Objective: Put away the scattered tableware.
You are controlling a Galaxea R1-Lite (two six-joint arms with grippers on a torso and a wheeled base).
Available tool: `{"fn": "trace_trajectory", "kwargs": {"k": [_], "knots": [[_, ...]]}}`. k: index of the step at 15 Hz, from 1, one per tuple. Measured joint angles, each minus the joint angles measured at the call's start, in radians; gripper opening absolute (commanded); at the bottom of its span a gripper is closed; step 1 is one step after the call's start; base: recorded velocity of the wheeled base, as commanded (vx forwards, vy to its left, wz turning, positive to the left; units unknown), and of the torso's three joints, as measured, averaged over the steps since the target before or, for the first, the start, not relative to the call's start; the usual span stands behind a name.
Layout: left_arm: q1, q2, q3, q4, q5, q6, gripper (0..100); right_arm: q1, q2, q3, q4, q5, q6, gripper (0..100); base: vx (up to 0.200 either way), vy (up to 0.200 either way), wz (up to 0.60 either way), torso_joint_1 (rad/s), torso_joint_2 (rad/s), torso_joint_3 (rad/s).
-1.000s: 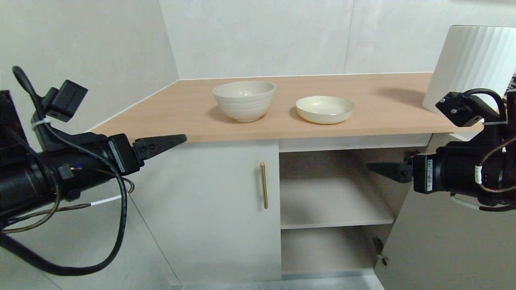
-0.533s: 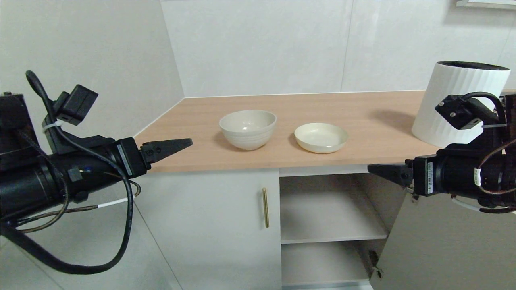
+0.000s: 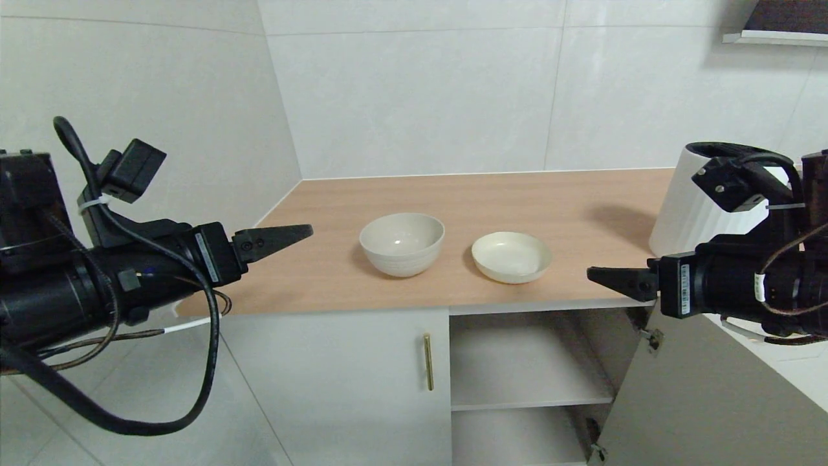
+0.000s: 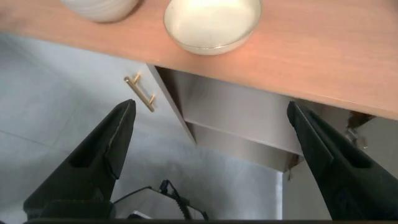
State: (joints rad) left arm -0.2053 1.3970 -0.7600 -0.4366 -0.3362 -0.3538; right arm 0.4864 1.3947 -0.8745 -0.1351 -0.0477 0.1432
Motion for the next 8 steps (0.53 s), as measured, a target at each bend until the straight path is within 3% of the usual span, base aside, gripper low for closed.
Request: {"fn": "trace_trajectory", "kwargs": {"k": [3,5,7,8], "knots": [[-0.031,0.052,-0.084,0.025,0.01,0.0,100,-0.012,0.071,-0.033,-0.097,-0.001,-0.04,100,0.0,0.0,0.0,0.012,-0.03,-0.014],[-0.045,0.097,-0.164,0.1,0.014,0.0,100,-0.028,0.147,-0.121,-0.102,-0.005,-0.046,100,0.0,0.0,0.0,0.0,0.0,0.0],[-0.056,0.14,-0.293,0.28,0.048,0.0,100,-0.045,0.217,-0.244,0.0,-0.008,0.005,100,0.0,0.0,0.0,0.0,0.0,0.0],[-0.064,0.163,-0.368,0.41,0.101,0.0,100,-0.05,0.257,-0.288,0.034,-0.019,0.066,100,0.0,0.0,0.0,0.0,0.0,0.0]]}}
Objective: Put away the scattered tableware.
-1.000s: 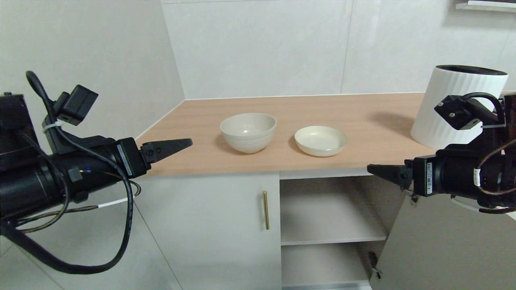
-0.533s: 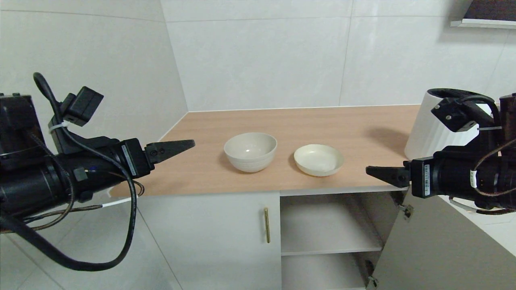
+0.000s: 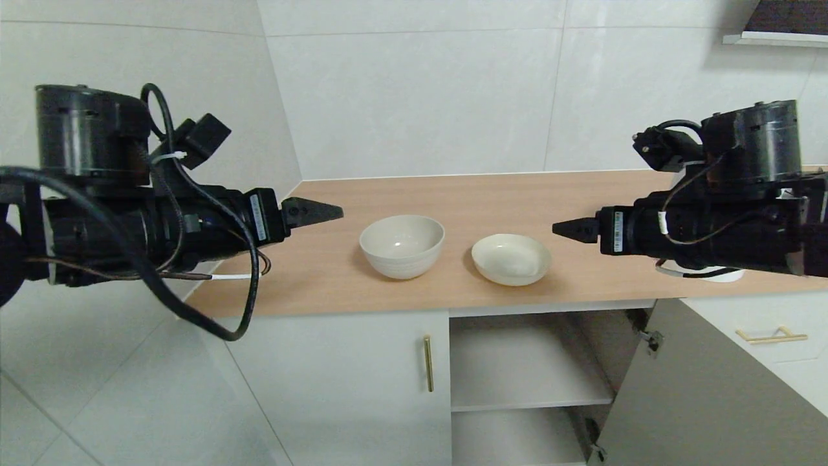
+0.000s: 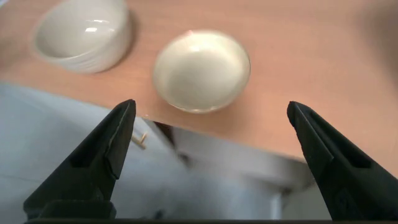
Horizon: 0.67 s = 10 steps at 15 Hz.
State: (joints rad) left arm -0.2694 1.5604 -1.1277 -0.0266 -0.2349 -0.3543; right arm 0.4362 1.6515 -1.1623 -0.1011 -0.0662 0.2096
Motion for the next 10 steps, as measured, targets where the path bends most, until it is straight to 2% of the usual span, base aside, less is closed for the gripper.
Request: {"fn": "trace_trajectory", "kwargs": {"k": [1,2,5,7,8,10], "knots": [[-0.008,0.022,-0.051,0.076,0.058,0.0,100,-0.003,0.027,-0.034,0.013,-0.024,0.025,100,0.0,0.0,0.0,0.0,0.0,0.0],[-0.02,0.049,-0.089,0.099,0.11,-0.004,100,-0.003,0.051,-0.059,0.017,-0.056,0.042,100,0.0,0.0,0.0,0.0,0.0,0.0],[-0.058,0.117,-0.149,0.101,0.221,-0.093,100,0.001,0.082,-0.08,0.018,-0.091,0.051,100,0.0,0.0,0.0,0.0,0.0,0.0],[-0.082,0.185,-0.191,0.076,0.35,-0.13,100,0.003,0.09,-0.081,0.018,-0.094,0.052,100,0.0,0.0,0.0,0.0,0.0,0.0],[-0.096,0.226,-0.21,0.031,0.406,-0.147,100,0.004,0.092,-0.081,0.017,-0.095,0.053,100,0.0,0.0,0.0,0.0,0.0,0.0],[-0.117,0.293,-0.226,-0.049,0.442,-0.16,100,0.004,0.094,-0.078,0.017,-0.095,0.053,100,0.0,0.0,0.0,0.0,0.0,0.0]]}}
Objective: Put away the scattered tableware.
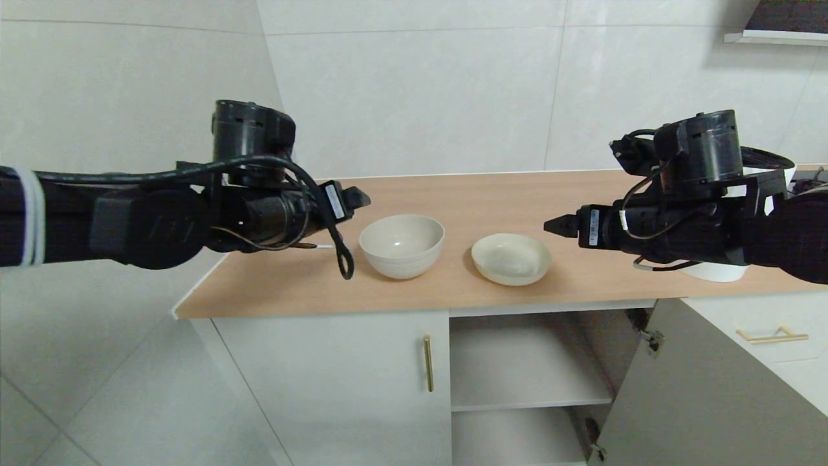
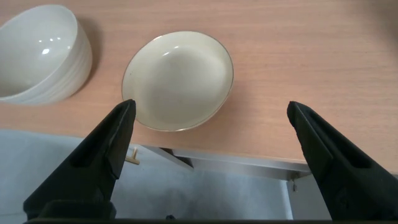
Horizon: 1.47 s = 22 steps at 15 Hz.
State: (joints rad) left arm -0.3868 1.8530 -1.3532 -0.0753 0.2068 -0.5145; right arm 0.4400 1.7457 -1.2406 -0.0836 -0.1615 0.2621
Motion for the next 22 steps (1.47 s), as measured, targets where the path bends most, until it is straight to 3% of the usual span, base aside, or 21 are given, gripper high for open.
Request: {"fn": "trace_trajectory", "kwargs": {"k": [10,11,22], "knots": [[-0.009,0.159,-0.032,-0.029,0.002,-0.001,100,0.0,0.011,0.002,0.0,-0.001,0.0,100,0.0,0.0,0.0,0.0,0.0,0.0],[-0.009,0.164,-0.032,-0.029,0.001,0.001,0,0.0,0.011,0.002,0.0,-0.002,0.0,100,0.0,0.0,0.0,0.0,0.0,0.0],[-0.017,0.143,-0.024,-0.024,0.003,0.001,0,-0.002,0.011,-0.002,0.0,-0.011,-0.001,100,0.0,0.0,0.0,0.0,0.0,0.0]]}}
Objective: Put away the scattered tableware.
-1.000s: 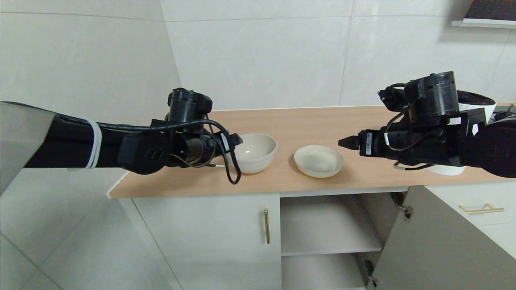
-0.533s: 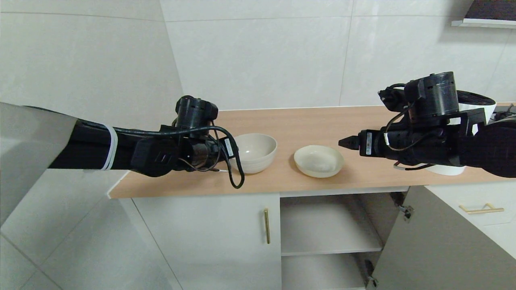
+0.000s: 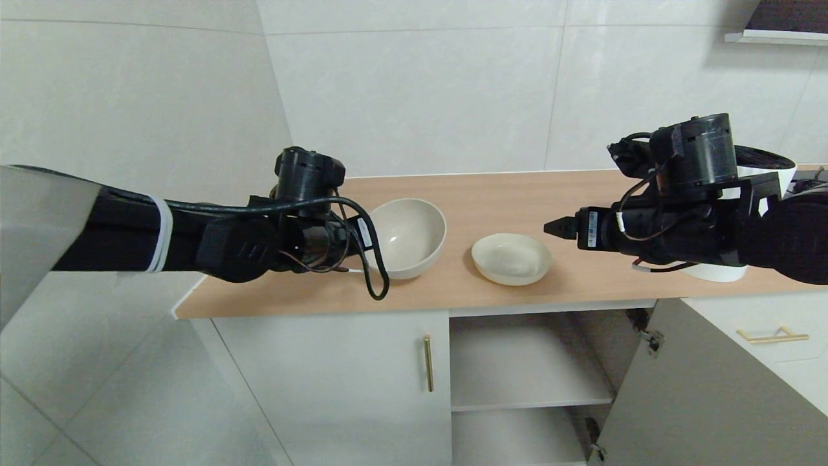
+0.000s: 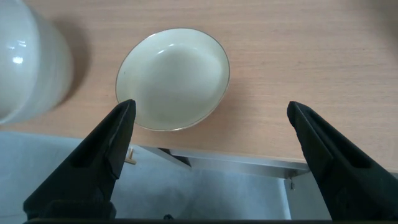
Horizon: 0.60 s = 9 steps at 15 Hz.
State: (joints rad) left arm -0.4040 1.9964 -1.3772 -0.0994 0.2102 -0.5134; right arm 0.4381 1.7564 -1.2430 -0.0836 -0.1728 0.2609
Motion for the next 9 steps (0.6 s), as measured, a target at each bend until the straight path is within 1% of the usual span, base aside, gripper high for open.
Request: {"fn": "trace_trajectory", "kwargs": {"k": [3,6,7,9], "knots": [[-0.007,-0.064,0.051,0.0,-0.015,0.005,0,-0.001,0.034,-0.011,-0.001,-0.004,0.0,100,0.0,0.0,0.0,0.0,0.0,0.0],[-0.017,-0.139,0.119,-0.003,-0.122,0.022,0,-0.001,0.126,-0.051,-0.001,-0.069,0.011,100,0.0,0.0,0.0,0.0,0.0,0.0],[-0.019,-0.158,0.131,-0.004,-0.14,0.023,0,-0.003,0.156,-0.067,-0.001,-0.087,0.025,100,0.0,0.0,0.0,0.0,0.0,0.0],[-0.019,-0.187,0.15,-0.003,-0.148,0.025,0,-0.004,0.219,-0.098,-0.002,-0.102,0.04,100,0.0,0.0,0.0,0.0,0.0,0.0]]}}
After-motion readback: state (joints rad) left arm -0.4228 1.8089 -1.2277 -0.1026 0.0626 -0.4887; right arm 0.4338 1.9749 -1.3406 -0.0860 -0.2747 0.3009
